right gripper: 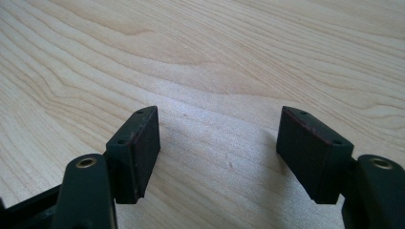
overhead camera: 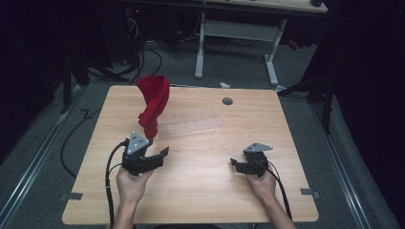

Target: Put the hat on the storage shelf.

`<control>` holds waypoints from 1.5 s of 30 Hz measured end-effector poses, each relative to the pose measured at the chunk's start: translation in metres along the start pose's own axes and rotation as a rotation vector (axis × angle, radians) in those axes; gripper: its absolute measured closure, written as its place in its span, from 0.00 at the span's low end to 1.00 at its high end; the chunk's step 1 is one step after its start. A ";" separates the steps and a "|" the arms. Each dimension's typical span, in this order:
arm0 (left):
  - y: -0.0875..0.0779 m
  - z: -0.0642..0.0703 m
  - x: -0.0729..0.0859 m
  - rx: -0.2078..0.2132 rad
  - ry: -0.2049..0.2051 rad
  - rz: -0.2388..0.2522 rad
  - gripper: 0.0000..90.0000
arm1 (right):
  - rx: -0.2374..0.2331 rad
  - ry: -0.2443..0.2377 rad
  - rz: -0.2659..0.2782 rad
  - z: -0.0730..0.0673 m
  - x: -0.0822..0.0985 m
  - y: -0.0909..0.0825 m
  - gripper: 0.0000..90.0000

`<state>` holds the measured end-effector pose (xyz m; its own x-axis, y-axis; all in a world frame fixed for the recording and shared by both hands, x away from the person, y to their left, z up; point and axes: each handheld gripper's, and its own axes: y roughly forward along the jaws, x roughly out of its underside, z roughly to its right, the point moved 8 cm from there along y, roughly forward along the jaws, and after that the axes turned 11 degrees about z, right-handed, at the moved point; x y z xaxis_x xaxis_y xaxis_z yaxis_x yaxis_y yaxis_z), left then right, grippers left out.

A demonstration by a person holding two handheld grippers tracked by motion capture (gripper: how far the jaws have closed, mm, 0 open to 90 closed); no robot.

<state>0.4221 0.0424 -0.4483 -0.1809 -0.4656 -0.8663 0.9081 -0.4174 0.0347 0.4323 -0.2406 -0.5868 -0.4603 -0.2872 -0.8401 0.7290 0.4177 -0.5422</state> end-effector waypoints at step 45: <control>0.024 -0.006 0.109 -0.004 0.010 -0.165 0.38 | -0.001 -0.003 0.000 0.000 0.000 0.000 0.35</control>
<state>0.4264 -0.0139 -0.5446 -0.3240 -0.3832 -0.8649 0.8677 -0.4847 -0.1103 0.4316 -0.2405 -0.5868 -0.4583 -0.2898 -0.8402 0.7287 0.4188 -0.5419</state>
